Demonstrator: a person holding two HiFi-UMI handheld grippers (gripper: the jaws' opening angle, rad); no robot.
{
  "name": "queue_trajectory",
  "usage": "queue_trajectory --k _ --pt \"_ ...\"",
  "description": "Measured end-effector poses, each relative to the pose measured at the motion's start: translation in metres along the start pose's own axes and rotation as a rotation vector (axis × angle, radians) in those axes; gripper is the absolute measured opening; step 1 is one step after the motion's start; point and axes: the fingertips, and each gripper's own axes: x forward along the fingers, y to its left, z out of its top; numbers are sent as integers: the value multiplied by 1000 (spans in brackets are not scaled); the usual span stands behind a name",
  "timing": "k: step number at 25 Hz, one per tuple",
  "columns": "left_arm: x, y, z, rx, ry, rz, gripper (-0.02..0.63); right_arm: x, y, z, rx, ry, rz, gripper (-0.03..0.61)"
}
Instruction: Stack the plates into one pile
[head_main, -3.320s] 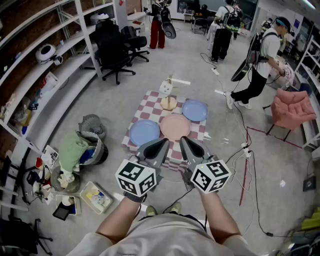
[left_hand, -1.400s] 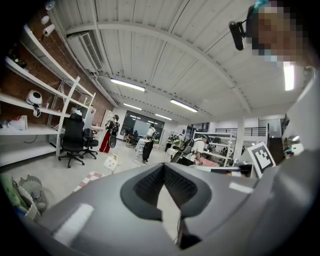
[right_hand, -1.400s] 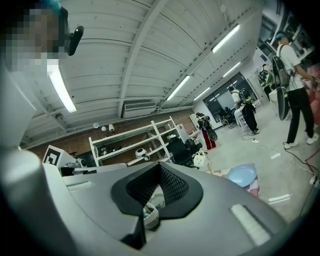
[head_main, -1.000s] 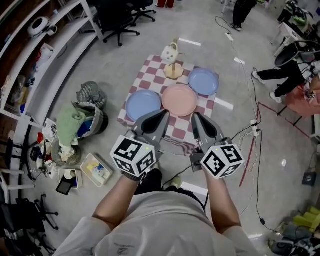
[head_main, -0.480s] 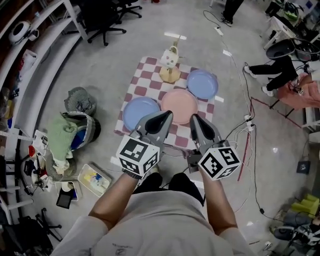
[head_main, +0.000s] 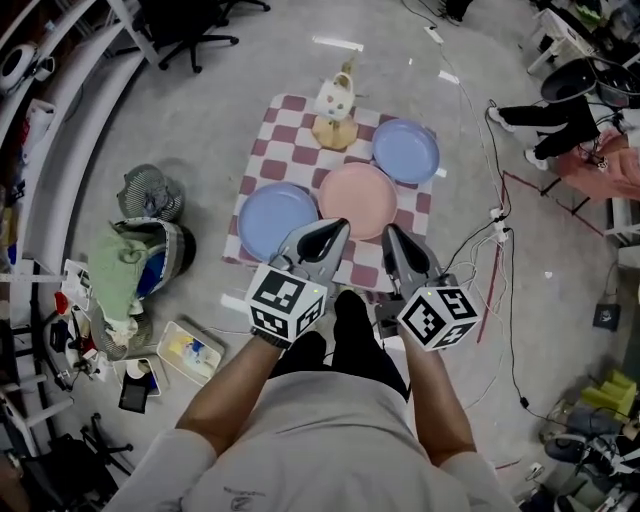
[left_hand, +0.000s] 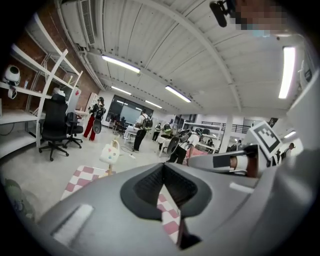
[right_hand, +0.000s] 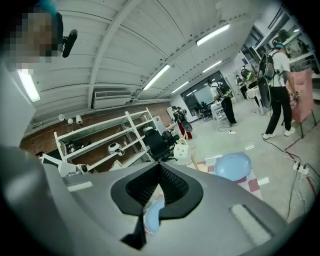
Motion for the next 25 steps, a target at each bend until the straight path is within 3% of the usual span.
queue_trajectory --k 10,25 --pt "74 21 -52 -13 110 22 6 49 -78 -39 76 141 -7 11" --pt "188 30 -154 -38 287 -9 6 95 -225 -138 160 395 -131 14"
